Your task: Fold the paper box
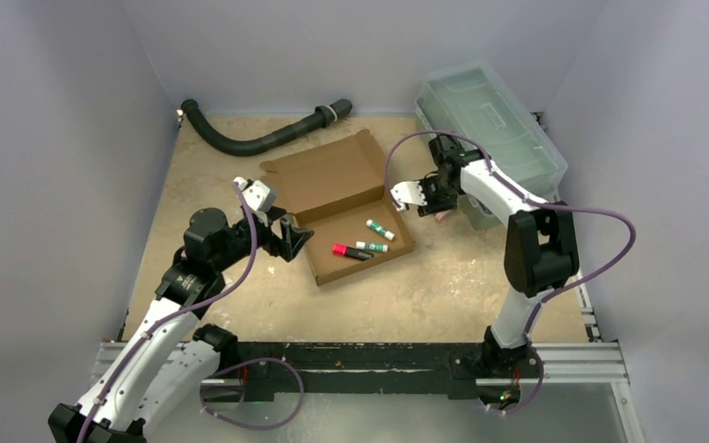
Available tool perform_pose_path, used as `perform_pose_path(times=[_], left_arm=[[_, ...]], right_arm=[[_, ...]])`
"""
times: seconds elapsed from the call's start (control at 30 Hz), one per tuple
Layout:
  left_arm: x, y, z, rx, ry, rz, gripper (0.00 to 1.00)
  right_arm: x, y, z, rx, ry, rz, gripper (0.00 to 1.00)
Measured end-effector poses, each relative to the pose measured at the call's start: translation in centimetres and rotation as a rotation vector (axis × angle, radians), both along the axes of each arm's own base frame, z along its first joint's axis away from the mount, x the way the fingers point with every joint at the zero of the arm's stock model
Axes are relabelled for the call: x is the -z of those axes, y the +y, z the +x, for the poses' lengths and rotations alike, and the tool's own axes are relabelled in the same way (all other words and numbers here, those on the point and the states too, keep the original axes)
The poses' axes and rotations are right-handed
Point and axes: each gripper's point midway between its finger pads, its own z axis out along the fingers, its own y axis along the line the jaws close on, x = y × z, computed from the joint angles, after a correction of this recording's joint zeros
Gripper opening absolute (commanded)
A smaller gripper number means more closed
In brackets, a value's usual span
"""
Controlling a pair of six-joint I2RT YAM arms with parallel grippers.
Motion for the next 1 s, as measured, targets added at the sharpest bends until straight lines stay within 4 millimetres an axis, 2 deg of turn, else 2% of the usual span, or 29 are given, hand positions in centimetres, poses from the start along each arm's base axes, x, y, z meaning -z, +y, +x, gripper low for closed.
perform_pose_path(times=[0.33,0.63,1.0], left_arm=[[0.0,0.0,0.0,0.0,0.0,0.0,0.81],[0.0,0.0,0.0,0.0,-0.001,0.0,0.81],[0.0,0.0,0.0,0.0,0.0,0.0,0.81]], right_arm=[[2.5,0.7,0.8,-0.041,0.026,-0.104,0.33],[3.0,0.6,1.4,-0.036,0.033,-0.118,0.27],[3.0,-0.1,1.3,-0.021,0.044,-0.133,0.27]])
